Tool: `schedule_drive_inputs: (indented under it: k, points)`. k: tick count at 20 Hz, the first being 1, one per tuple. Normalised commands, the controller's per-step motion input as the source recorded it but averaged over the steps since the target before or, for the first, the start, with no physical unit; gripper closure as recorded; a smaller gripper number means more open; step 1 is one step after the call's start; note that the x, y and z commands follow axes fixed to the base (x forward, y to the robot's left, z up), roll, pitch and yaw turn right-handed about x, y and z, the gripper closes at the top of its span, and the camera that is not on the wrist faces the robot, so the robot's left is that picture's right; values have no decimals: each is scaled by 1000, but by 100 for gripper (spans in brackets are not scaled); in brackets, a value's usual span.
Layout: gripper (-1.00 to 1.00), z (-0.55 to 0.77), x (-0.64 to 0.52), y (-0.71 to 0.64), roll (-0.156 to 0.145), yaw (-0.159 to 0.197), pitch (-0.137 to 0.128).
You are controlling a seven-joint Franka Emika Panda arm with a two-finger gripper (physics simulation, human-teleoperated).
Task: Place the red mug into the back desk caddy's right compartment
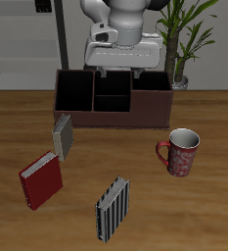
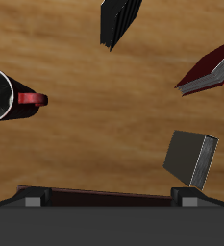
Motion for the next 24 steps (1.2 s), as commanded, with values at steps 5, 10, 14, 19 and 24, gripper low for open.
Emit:
schedule_drive_inputs:
  k: [5,10,14,19,24]
  points:
    - [-100,-2,104,333,-35,-34,-18]
    - [-100,26,63,291,-137,-71,-32]
    - [-100,-76,59,690,-51,9,-38]
    - [-100,-83,37,538,5,14,-24]
    - [-100,-116,28,702,100,32,-4]
